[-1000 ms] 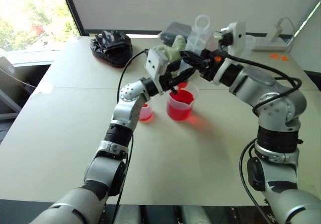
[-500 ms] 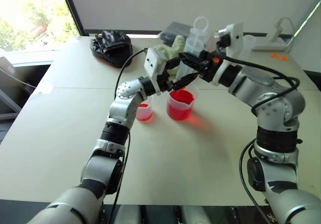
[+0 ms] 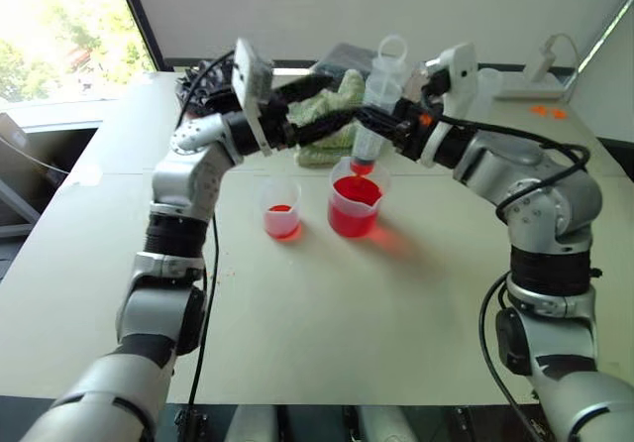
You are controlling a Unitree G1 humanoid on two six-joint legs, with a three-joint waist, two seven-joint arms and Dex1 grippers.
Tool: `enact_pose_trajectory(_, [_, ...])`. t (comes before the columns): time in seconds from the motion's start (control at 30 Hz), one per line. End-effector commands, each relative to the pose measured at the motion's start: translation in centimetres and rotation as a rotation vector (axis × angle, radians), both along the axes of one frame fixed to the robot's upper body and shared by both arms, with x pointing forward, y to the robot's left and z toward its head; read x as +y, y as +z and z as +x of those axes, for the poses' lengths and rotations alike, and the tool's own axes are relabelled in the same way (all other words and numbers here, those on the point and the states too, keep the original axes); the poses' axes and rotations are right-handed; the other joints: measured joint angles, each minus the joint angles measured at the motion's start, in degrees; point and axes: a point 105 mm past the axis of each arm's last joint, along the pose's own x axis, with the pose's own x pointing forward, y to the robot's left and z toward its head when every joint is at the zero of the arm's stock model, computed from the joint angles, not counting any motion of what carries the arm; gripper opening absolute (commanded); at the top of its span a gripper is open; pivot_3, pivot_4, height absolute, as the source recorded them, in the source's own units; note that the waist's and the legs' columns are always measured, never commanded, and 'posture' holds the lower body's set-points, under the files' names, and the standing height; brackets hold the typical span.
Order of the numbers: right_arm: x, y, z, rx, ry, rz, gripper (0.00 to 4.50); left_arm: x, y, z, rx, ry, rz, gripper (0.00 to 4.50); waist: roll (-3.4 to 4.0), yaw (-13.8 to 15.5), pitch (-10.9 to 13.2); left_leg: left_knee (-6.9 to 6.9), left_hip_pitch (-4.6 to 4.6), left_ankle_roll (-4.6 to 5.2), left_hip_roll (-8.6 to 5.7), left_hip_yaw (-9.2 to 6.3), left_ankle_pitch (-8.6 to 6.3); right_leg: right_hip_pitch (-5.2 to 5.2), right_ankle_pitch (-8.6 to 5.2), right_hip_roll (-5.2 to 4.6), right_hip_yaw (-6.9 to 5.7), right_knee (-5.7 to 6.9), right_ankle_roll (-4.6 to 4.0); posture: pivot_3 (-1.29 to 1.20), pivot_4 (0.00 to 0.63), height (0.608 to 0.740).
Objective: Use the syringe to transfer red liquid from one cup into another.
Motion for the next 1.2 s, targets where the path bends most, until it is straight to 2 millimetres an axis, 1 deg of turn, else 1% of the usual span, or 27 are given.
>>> enact_pose_trajectory(0.03, [0.6, 2.9, -1.2, -0.129, 0.044, -0.027, 1.68, 1.4, 3.6, -0.7, -0.054, 0.020, -0.089, 3.91, 0.00, -0.4, 0.0, 0.00, 0.00, 0.00, 0.00, -0.01, 0.00, 0.00, 0.00, 0.00, -0.01, 0.00, 0.00, 0.00, 0.150, 0.740])
enact_pose_trajectory(0.17, [1.4, 3.5, -2.1, -0.142, 0.103, -0.046, 1.68, 4.1, 6.0, 0.0, -0.042, 0.095, -0.172, 3.91, 0.00, -0.8, 0.0, -0.02, 0.00, -0.01, 0.01, -0.04, 0.00, 0.00, 0.00, 0.01, -0.04, 0.01, 0.00, 0.00, 0.150, 0.740])
enact_pose_trajectory(0.27, [1.9, 2.8, -2.6, -0.128, 0.141, -0.069, 1.68, 5.9, 7.4, 0.2, -0.021, 0.124, -0.231, 3.91, 0.00, -1.0, 0.0, -0.03, 0.00, -0.03, 0.02, -0.04, 0.02, -0.02, 0.00, 0.02, -0.04, 0.02, 0.00, 0.00, 0.150, 0.740])
enact_pose_trajectory(0.37, [2.1, 1.9, -2.8, -0.113, 0.157, -0.098, 1.68, 7.2, 8.1, 0.3, -0.014, 0.144, -0.254, 3.91, 0.00, -1.0, 0.0, -0.05, 0.00, -0.03, 0.02, -0.05, 0.02, -0.03, 0.00, 0.01, -0.05, 0.03, 0.00, 0.00, 0.150, 0.740])
enact_pose_trajectory(0.4, [2.2, 1.9, -2.9, -0.113, 0.165, -0.098, 1.68, 7.4, 8.3, 0.3, -0.017, 0.151, -0.256, 3.91, 0.00, -1.0, 0.0, -0.05, 0.00, -0.04, 0.01, -0.05, 0.02, -0.03, 0.00, 0.01, -0.04, 0.03, 0.00, 0.00, 0.150, 0.740])
enact_pose_trajectory(0.5, [2.3, 2.6, -2.8, -0.106, 0.169, -0.049, 1.68, 7.6, 8.4, 0.3, -0.019, 0.157, -0.257, 3.91, 0.00, -0.7, 0.0, -0.02, 0.00, -0.04, -0.01, -0.05, 0.02, -0.03, 0.00, -0.01, -0.05, 0.03, 0.00, 0.00, 0.150, 0.740])
enact_pose_trajectory(0.57, [2.5, 2.3, -2.8, -0.107, 0.177, -0.069, 1.68, 7.5, 8.4, 0.3, -0.020, 0.156, -0.254, 3.91, 0.00, -0.8, 0.0, 0.00, 0.00, -0.04, -0.02, -0.05, 0.02, -0.02, 0.00, -0.02, -0.06, 0.04, 0.00, 0.00, 0.150, 0.740])
enact_pose_trajectory(0.63, [2.6, 2.2, -2.8, -0.085, 0.182, -0.048, 1.68, 7.5, 8.3, 0.3, -0.022, 0.159, -0.251, 3.91, 0.00, -0.8, 0.0, -0.01, 0.00, -0.04, -0.03, -0.06, 0.02, -0.02, 0.00, -0.03, -0.06, 0.04, 0.00, 0.00, 0.150, 0.740])
enact_pose_trajectory(0.77, [2.5, 2.8, -2.8, -0.097, 0.179, -0.054, 1.68, 7.5, 8.2, 0.2, -0.022, 0.165, -0.246, 3.91, 0.00, -0.9, 0.0, -0.02, 0.00, -0.04, -0.02, -0.06, 0.02, -0.02, 0.00, -0.02, -0.06, 0.05, 0.00, 0.00, 0.150, 0.740])
enact_pose_trajectory(0.83, [2.8, 3.4, -3.2, -0.098, 0.203, -0.036, 1.68, 7.5, 8.1, 0.1, -0.019, 0.162, -0.240, 3.91, 0.00, -1.0, 0.0, -0.02, 0.00, -0.04, -0.02, -0.06, 0.02, -0.02, 0.00, -0.02, -0.06, 0.05, 0.00, 0.00, 0.150, 0.740])
enact_pose_trajectory(1.0, [3.8, 4.0, -3.9, -0.116, 0.261, -0.065, 1.68, 7.6, 8.5, -0.3, -0.015, 0.142, -0.236, 3.91, 0.00, -1.5, 0.0, -0.03, 0.00, -0.05, -0.01, -0.07, 0.03, -0.04, 0.00, -0.01, -0.07, 0.07, 0.00, 0.00, 0.150, 0.740])
enact_pose_trajectory(1.2, [4.9, 5.3, -4.4, -0.142, 0.338, -0.069, 1.68, 7.9, 8.9, -0.5, -0.029, 0.152, -0.224, 3.91, 0.00, -2.2, 0.0, -0.04, 0.00, -0.06, -0.02, -0.09, 0.03, -0.03, 0.00, -0.01, -0.09, 0.12, 0.00, 0.00, 0.150, 0.740])
